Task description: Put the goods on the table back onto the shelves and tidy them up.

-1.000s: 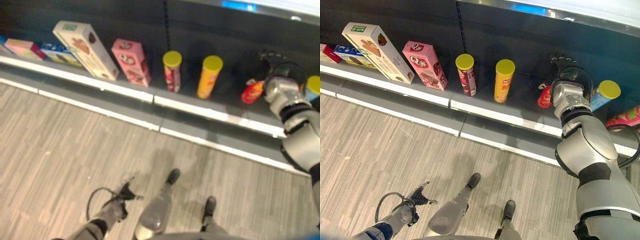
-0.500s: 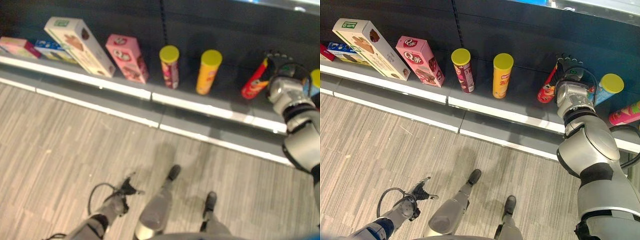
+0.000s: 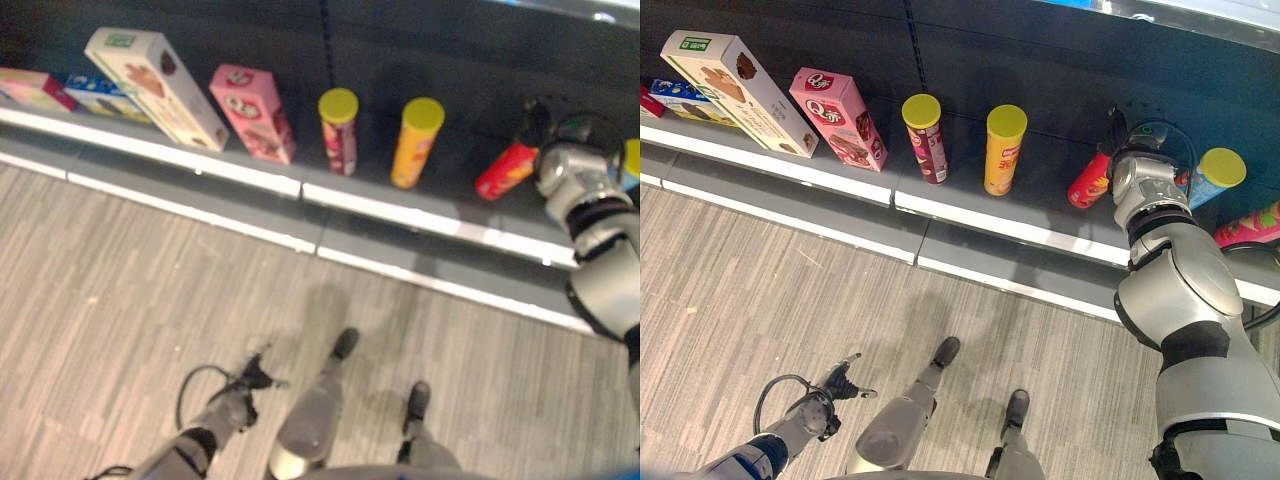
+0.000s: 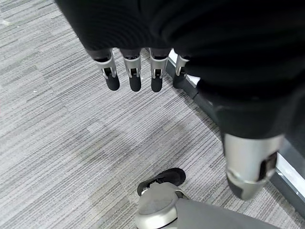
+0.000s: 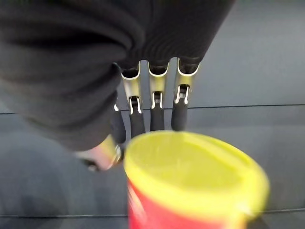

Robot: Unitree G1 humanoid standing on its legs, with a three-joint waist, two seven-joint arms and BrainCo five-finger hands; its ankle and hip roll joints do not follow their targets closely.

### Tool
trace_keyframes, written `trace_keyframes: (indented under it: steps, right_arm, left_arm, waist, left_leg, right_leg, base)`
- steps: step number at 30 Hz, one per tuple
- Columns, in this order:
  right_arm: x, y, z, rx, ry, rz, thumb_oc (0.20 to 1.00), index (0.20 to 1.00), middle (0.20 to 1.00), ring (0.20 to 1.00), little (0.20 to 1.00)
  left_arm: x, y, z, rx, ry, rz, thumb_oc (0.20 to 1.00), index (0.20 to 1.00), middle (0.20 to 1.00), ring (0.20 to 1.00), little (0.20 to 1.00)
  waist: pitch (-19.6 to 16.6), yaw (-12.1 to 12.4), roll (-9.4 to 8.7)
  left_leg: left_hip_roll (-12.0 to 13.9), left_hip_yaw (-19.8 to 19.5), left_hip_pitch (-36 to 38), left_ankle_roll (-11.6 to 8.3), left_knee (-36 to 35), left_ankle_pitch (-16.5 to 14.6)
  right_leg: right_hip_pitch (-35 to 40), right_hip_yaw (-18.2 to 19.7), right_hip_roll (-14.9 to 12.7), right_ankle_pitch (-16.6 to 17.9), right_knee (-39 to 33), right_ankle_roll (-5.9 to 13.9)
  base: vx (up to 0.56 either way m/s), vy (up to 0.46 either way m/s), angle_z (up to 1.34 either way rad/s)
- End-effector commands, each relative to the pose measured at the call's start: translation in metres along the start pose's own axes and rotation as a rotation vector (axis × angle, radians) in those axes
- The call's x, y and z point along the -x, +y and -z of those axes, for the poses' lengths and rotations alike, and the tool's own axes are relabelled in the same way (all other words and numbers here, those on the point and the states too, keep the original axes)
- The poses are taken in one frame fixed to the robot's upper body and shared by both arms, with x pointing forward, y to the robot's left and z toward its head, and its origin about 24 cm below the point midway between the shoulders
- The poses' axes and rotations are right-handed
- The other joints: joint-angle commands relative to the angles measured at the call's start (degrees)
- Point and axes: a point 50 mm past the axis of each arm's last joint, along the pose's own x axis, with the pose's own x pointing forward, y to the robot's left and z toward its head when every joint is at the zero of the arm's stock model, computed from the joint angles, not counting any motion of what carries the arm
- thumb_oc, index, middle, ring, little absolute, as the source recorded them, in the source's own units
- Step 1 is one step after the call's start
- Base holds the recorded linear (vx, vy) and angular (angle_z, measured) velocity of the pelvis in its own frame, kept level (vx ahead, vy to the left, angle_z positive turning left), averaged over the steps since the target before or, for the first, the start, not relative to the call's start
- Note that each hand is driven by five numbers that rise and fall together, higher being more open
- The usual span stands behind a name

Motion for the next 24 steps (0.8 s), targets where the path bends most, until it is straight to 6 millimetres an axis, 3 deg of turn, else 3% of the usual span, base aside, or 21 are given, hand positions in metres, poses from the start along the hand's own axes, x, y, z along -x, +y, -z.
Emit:
trace_keyframes:
  steps: [1, 7, 8, 9, 12, 19, 24]
  right_arm:
    - [-0.004, -0.018, 0.01, 0.036, 0.007, 0.031, 0.2, 0.2, 0.2, 0.2, 0.2]
    - [-0.004, -0.017, 0.007, 0.029, -0.006, 0.028, 0.2, 0.2, 0.2, 0.2, 0.2]
    - [-0.004, -0.017, 0.007, 0.029, -0.006, 0.028, 0.373, 0.373, 0.373, 0.373, 0.373]
    - [-0.004, -0.018, 0.005, 0.018, -0.012, 0.034, 0.495, 0.495, 0.495, 0.495, 0.495]
    - [-0.005, -0.023, 0.001, -0.01, -0.032, 0.062, 1.0, 1.0, 1.0, 1.0, 1.0]
    - [-0.006, -0.032, -0.021, -0.03, -0.111, 0.116, 1.0, 1.0, 1.0, 1.0, 1.0]
    - [-0.007, -0.035, -0.026, -0.039, -0.121, 0.133, 1.0, 1.0, 1.0, 1.0, 1.0]
  left_arm:
    - [-0.002, 0.015, 0.007, -0.001, 0.025, -0.036, 1.0, 1.0, 1.0, 1.0, 1.0]
    - [-0.002, 0.015, 0.007, 0.004, 0.026, -0.038, 1.0, 1.0, 1.0, 1.0, 1.0]
    - [-0.002, 0.015, 0.007, 0.004, 0.026, -0.038, 1.0, 1.0, 1.0, 1.0, 1.0]
    - [-0.002, 0.015, 0.007, 0.002, 0.027, -0.037, 1.0, 1.0, 1.0, 1.0, 1.0]
    - [-0.001, 0.015, 0.009, 0.005, 0.033, -0.038, 1.0, 1.0, 1.0, 1.0, 1.0]
    - [0.0, 0.014, 0.013, 0.012, 0.057, -0.045, 1.0, 1.0, 1.0, 1.0, 1.0]
    - [-0.002, 0.017, 0.012, 0.021, 0.059, -0.061, 1.0, 1.0, 1.0, 1.0, 1.0]
  waist:
    - [-0.2, 0.2, -0.37]
    - [-0.3, 0.2, -0.35]
    - [-0.3, 0.2, -0.35]
    - [-0.3, 0.1, -0.38]
    - [-0.3, 0.0, -0.41]
    - [-0.3, -0.4, -0.78]
    - [-0.6, -0.8, -1.0]
  left_leg:
    - [-0.2, -2.5, -0.4, -0.45, -4.9, -1.8]
    - [-0.2, -2.5, -0.3, -0.4, -4.9, -1.9]
    - [-0.2, -2.5, -0.3, -0.4, -4.9, -1.9]
    - [-0.2, -2.5, -0.3, -0.4, -4.9, -1.8]
    - [-0.2, -2.4, -0.3, -0.37, -4.9, -1.8]
    - [-0.1, -2.2, -0.2, -0.32, -4.9, -2.0]
    - [0.0, -2.3, -0.1, -0.26, -4.9, -2.1]
  right_leg:
    - [3.1, 1.5, -2.9, -2.7, 0.1, 0.42]
    - [3.0, 1.5, -2.9, -2.7, 0.1, 0.41]
    - [3.0, 1.5, -2.9, -2.7, 0.1, 0.41]
    - [3.0, 1.5, -2.8, -2.7, 0.1, 0.38]
    - [2.9, 1.6, -2.8, -2.7, 0.1, 0.33]
    - [3.0, 2.0, -2.7, -2.8, 0.1, 0.19]
    - [3.0, 2.1, -2.7, -2.8, 0.1, 0.13]
  base:
    - [0.0, 0.0, 0.0]
    - [0.0, 0.0, 0.0]
    - [0.0, 0.0, 0.0]
    - [0.0, 0.0, 0.0]
    - [0.0, 0.0, 0.0]
    - [0.0, 0.0, 0.0]
    - [0.0, 0.0, 0.0]
